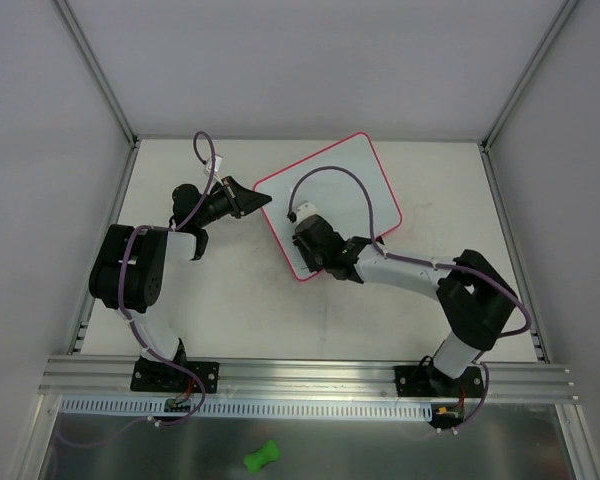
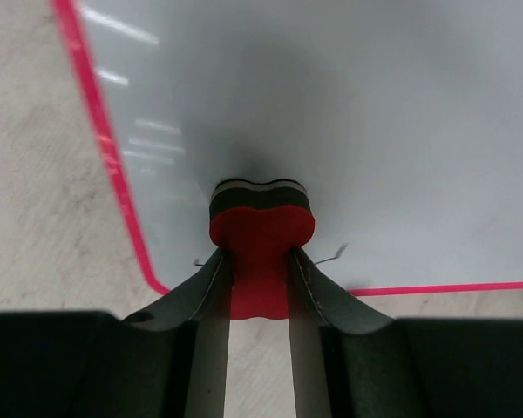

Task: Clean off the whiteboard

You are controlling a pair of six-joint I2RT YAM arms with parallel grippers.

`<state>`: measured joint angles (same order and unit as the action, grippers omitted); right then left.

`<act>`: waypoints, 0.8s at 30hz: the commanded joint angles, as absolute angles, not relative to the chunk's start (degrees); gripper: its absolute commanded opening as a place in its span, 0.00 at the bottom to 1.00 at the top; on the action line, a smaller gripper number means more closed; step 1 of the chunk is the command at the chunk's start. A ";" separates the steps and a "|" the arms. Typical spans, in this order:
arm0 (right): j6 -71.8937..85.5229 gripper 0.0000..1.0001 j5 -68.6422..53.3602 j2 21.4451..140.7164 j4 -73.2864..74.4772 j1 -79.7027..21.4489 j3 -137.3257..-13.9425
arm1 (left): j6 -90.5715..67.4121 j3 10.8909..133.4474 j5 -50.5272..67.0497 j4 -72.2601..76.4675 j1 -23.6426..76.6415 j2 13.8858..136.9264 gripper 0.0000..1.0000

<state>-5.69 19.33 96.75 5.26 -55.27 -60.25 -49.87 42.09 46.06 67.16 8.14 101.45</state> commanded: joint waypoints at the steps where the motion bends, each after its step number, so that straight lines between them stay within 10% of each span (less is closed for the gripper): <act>1: -4.31 0.00 18.02 97.03 9.31 -48.17 -61.26 | -45.00 41.84 49.39 65.57 9.14 101.08 0.00; 24: -11.34 0.00 13.98 90.17 -9.92 -44.64 -49.57 | -44.91 42.19 49.13 65.30 9.14 101.34 0.00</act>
<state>-9.30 15.49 90.59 -3.57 -42.78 -50.85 -49.91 42.09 46.06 67.07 8.19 101.45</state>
